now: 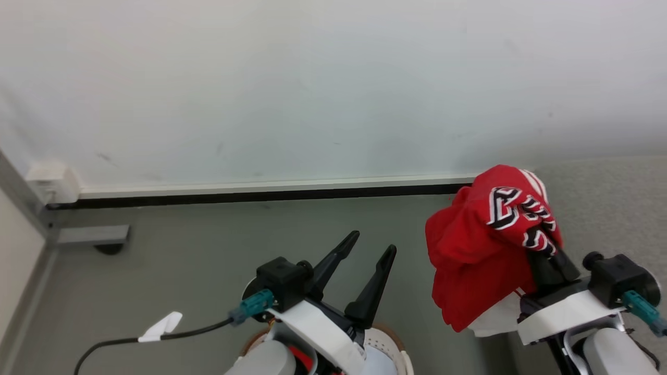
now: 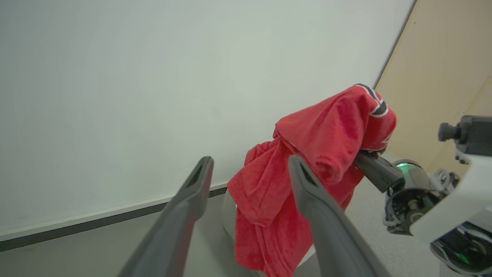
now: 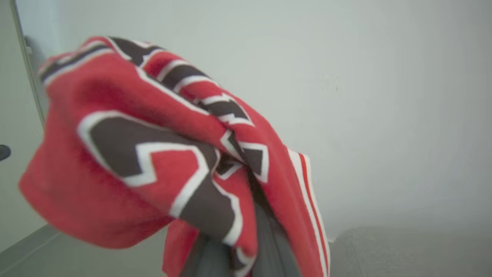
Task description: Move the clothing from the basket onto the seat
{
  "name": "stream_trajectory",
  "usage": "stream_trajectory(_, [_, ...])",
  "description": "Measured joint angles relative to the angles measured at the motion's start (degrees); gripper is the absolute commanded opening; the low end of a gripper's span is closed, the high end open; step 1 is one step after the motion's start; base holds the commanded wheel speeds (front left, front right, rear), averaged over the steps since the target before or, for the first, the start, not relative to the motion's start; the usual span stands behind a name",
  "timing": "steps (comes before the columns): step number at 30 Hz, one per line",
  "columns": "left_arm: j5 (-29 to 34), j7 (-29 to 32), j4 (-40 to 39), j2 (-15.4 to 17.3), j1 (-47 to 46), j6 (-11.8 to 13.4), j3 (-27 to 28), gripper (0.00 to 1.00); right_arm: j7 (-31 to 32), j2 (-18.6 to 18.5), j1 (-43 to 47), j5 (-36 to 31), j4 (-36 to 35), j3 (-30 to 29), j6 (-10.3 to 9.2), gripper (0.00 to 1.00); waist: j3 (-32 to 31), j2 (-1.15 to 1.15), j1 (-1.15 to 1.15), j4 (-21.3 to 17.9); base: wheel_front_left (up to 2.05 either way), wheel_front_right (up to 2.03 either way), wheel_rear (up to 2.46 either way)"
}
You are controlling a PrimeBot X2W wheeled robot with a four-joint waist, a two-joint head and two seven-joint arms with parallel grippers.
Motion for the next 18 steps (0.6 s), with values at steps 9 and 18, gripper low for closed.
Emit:
stream_trajectory(9, [2.2, -0.3, 1.0, -0.4, 0.9, -0.7, 0.5, 1.0, 0.0, -0.7, 1.1, -1.8, -3.9, -3.7, 0.0, 0.0, 0.6, 0.0, 0.0, -7.6, 0.0, 0.0, 0.0])
stream_trajectory(18, [3.8, -0.4, 1.4, -1.2, 1.0, -1.5, 1.1, 1.0, 0.0, -1.1, 2.2, -2.4, -5.9, -5.7, 0.0, 0.0, 1.4, 0.0, 0.0, -16.5, 0.0, 0.0, 0.0])
